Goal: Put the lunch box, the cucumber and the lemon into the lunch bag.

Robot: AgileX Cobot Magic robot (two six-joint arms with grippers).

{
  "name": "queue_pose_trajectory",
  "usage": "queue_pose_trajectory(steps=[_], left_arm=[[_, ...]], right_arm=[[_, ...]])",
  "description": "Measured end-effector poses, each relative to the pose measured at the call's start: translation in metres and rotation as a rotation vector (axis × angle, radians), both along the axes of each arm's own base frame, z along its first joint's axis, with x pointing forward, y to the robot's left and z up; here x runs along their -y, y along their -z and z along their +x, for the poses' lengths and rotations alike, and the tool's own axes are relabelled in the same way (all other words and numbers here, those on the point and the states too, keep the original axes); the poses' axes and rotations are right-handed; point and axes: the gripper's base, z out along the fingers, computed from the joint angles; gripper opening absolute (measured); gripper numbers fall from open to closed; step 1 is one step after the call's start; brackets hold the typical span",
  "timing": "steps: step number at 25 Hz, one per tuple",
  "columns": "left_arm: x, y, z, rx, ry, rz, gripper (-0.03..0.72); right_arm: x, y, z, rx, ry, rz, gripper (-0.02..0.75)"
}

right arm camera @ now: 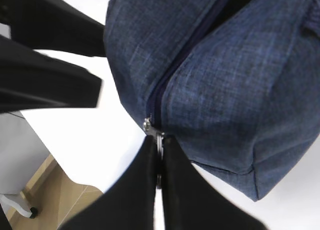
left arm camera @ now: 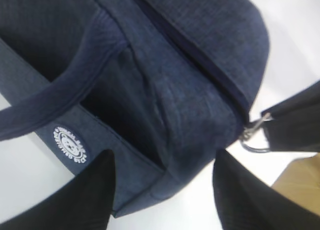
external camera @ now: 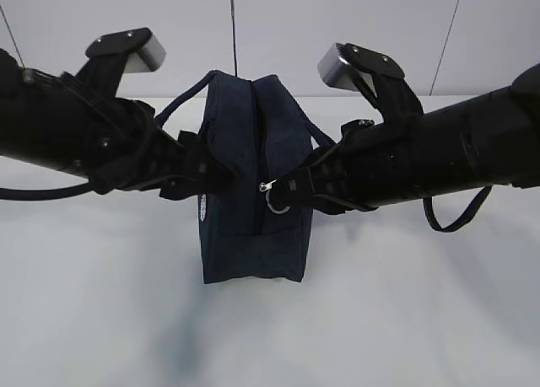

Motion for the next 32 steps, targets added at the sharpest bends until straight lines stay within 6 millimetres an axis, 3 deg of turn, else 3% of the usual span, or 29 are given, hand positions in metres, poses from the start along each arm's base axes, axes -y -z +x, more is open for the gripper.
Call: queue_pose_trajectory(steps=[8, 11, 15, 17, 32], left_arm=[[0.012, 0.02, 0.005, -0.021, -0.028, 0.018, 0.405], [0.013, 0.024, 0.006, -0.041, -0.042, 0.009, 0.307], [0.016, 0.024, 0.005, -0.058, -0.052, -0.011, 0.091], [0.016, 0.023, 0.004, -0.064, -0.051, -0.016, 0.025], [0.018, 0.023, 0.002, -0.093, -0.03, -0.028, -0.003]], right_arm=[[0.0, 0.0, 0.0, 0.0, 0.0, 0.0, 0.0], [0.0, 0.0, 0.0, -0.003, 0.002, 0.002, 0.0], [0.0, 0.0, 0.0, -0.005, 0.002, 0.003, 0.0], [0.0, 0.0, 0.0, -0.008, -0.001, 0.005, 0.0], [-0.004, -0.022, 0.006, 0.063, -0.033, 0.019, 0.0]])
